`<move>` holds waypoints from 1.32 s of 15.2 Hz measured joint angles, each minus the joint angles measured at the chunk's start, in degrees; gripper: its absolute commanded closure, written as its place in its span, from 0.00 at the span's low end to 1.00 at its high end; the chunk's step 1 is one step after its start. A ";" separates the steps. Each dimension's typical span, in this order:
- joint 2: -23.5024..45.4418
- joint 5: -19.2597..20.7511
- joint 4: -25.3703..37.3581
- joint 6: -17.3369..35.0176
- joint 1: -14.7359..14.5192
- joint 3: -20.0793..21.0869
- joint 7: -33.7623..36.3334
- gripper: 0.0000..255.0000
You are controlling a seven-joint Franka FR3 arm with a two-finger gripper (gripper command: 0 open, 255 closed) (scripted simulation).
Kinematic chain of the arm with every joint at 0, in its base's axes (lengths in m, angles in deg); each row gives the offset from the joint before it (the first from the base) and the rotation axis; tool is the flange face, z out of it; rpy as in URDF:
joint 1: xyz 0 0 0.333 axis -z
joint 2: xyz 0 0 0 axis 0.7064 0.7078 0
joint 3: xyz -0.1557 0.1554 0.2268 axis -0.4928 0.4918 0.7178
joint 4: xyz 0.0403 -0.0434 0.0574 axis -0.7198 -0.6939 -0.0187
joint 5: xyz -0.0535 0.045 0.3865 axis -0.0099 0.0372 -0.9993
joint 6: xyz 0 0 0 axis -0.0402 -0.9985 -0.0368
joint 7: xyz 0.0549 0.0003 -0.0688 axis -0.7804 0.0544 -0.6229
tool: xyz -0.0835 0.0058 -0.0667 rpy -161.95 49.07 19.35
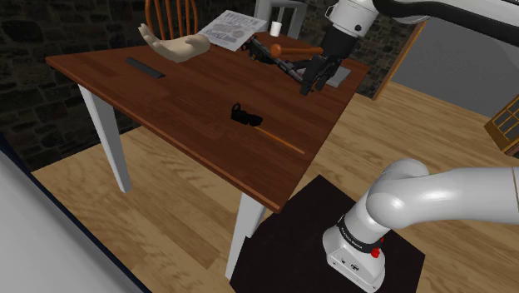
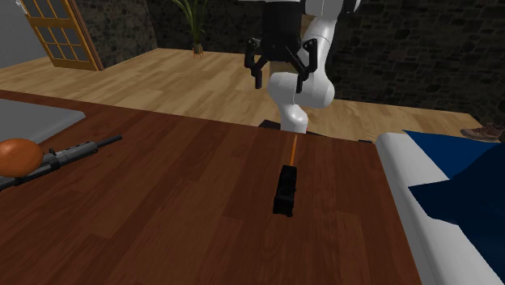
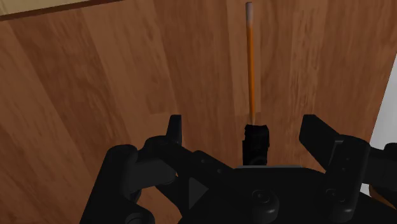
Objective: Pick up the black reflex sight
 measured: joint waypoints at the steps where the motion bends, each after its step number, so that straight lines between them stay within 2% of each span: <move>1: 0.00 0.00 0.00 0.00 0.00 0.00 0.00 0.00; 4: 4.27 -0.07 1.14 2.11 -0.26 1.52 0.73 0.00; 11: 19.01 0.55 6.53 7.97 -1.05 7.08 4.46 0.00; 16: 31.00 2.89 12.66 11.05 -1.03 10.05 6.83 0.00; 20: 32.87 3.22 11.31 13.78 -1.30 10.82 7.64 0.00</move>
